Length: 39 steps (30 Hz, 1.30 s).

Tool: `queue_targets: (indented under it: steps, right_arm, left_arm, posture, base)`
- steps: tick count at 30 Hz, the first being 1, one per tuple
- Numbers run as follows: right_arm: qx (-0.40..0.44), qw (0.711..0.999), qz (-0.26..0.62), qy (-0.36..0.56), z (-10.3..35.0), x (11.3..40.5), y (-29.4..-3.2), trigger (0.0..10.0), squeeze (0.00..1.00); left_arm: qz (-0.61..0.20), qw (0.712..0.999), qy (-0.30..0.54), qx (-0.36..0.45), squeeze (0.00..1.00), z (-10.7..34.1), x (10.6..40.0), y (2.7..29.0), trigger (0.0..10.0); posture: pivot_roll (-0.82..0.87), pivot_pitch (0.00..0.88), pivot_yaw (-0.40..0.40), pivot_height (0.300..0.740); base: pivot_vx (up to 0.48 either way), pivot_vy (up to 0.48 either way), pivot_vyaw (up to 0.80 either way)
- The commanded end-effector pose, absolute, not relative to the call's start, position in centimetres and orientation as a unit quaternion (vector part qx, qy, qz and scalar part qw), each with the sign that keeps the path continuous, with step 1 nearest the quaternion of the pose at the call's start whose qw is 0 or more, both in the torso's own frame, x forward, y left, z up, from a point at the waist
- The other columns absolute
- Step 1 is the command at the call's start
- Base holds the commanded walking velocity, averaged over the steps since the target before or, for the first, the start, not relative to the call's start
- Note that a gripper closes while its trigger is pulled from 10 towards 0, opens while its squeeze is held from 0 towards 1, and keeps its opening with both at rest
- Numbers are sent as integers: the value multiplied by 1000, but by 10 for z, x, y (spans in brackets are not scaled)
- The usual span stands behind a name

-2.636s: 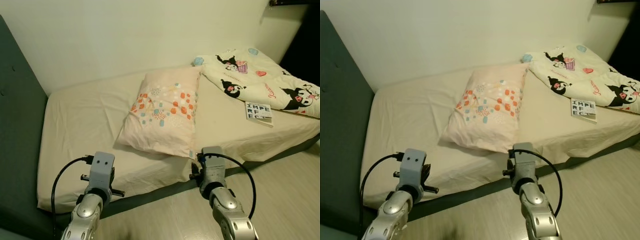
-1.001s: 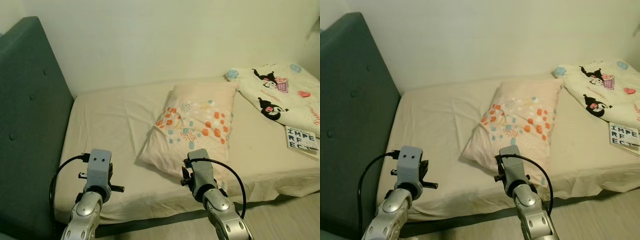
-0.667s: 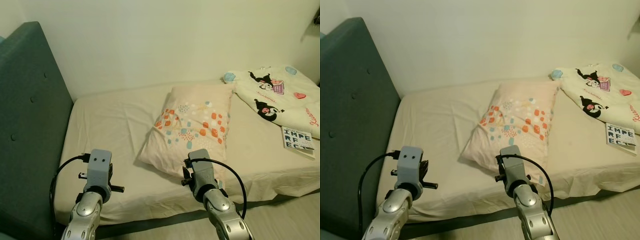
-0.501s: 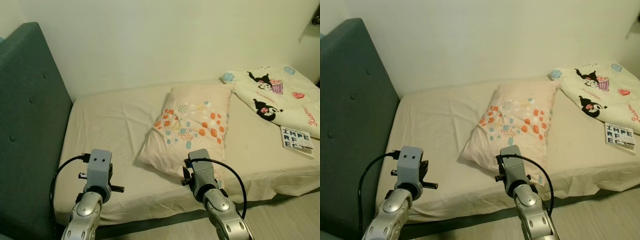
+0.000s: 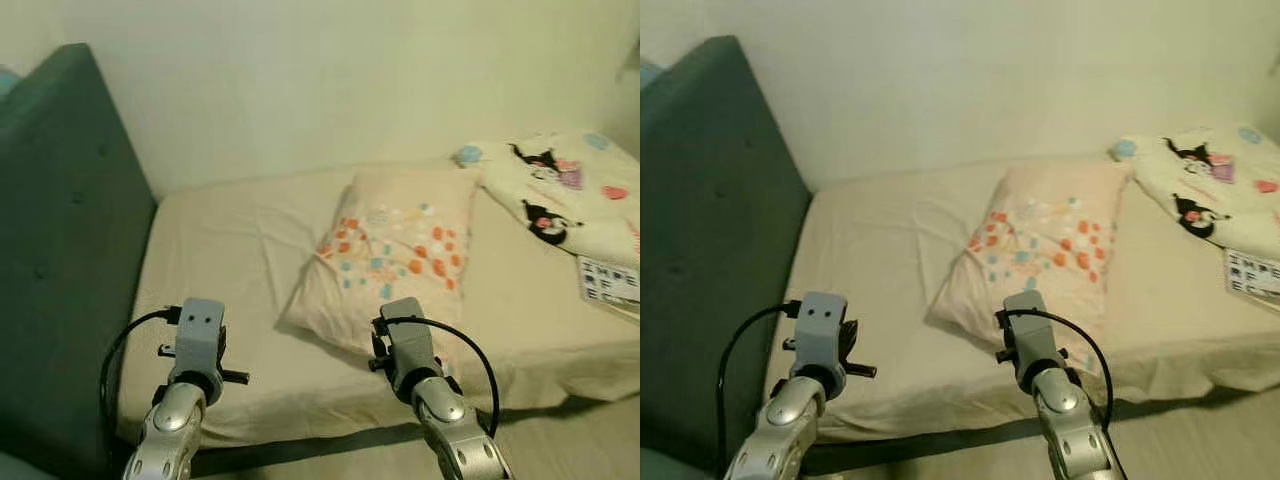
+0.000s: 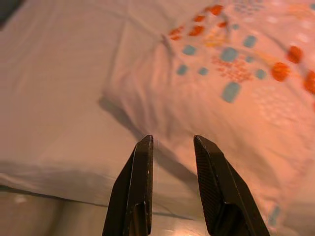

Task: Clean up the room

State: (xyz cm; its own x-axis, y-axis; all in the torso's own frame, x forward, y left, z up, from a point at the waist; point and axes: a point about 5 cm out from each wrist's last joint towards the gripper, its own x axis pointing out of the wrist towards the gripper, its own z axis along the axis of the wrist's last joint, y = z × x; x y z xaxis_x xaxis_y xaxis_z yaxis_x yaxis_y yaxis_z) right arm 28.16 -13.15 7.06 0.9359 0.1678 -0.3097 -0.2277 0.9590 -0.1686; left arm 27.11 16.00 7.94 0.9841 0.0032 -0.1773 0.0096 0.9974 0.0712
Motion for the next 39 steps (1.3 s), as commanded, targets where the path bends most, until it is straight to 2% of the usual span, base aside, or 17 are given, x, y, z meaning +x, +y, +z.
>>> queue_targets:
  steps: [1,15,39]
  right_arm:
    - [-100,978,107,149,68,280,-131,10000,0]
    - [-109,976,112,155,65,279,-130,10000,0]
    - [-120,972,131,152,65,280,-125,10000,0]
  left_arm:
    - [-1,995,94,28,0,77,271,159,10000]
    - [4,995,93,24,0,77,271,161,10000]
    - [23,996,84,27,0,77,267,168,10000]
  posture:
    - [-91,103,27,708]
    - [-93,96,27,708]
    - [-85,87,10,708]
  base:
    - [274,0,0]
    - [271,0,0]
    - [0,0,0]
